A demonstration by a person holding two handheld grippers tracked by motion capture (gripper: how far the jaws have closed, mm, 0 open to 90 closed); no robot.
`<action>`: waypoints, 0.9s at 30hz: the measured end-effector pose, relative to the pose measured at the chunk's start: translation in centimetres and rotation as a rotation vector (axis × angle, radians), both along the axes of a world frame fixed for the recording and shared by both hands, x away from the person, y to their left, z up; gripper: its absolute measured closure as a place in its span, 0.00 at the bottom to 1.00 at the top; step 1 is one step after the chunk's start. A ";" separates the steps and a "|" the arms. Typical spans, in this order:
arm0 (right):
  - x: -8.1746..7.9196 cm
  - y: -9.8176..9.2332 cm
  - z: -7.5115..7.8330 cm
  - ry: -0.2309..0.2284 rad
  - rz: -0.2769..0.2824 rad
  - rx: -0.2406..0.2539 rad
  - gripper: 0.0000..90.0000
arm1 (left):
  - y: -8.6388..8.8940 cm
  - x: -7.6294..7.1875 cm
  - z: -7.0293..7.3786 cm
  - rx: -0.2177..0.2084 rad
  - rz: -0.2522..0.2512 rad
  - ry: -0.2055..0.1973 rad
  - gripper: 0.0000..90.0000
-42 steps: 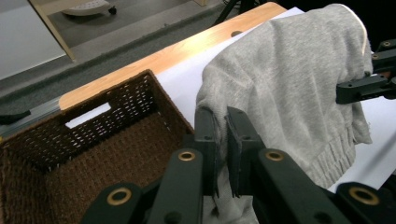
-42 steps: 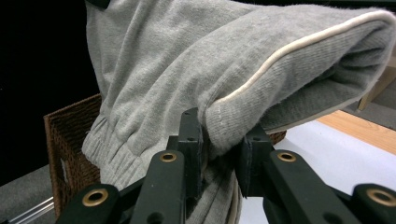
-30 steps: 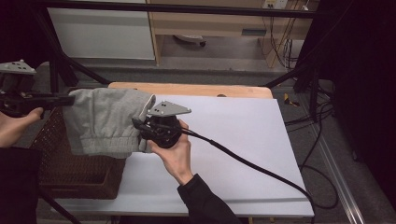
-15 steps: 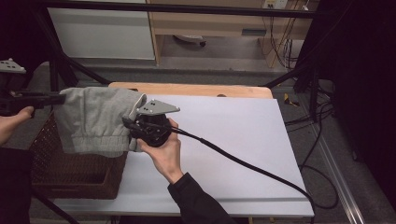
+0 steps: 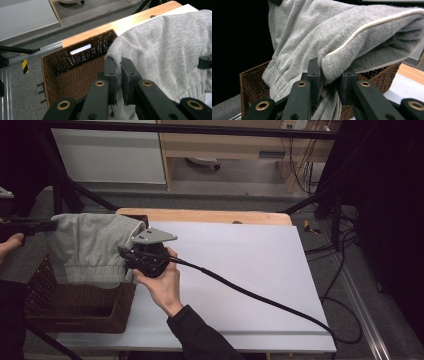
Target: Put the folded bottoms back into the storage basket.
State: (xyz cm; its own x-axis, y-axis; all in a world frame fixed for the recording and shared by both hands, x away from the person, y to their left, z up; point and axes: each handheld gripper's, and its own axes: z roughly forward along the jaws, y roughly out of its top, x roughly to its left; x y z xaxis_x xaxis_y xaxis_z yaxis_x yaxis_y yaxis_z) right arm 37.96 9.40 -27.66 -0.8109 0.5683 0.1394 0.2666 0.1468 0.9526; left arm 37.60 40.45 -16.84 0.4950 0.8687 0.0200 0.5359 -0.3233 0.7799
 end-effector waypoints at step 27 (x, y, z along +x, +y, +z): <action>0.6 5.2 -1.3 -0.003 0.042 -0.029 0.83 | 5.1 0.7 -2.0 -0.018 0.100 0.028 0.93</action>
State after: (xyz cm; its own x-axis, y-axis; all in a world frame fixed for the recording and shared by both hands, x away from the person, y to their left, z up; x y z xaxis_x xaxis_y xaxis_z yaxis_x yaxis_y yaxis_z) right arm 38.56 14.59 -28.97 -0.8345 0.5378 0.1204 0.2564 0.1855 0.9486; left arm 38.33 45.58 -18.83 0.4061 0.9138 -0.0087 0.5865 -0.2533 0.7693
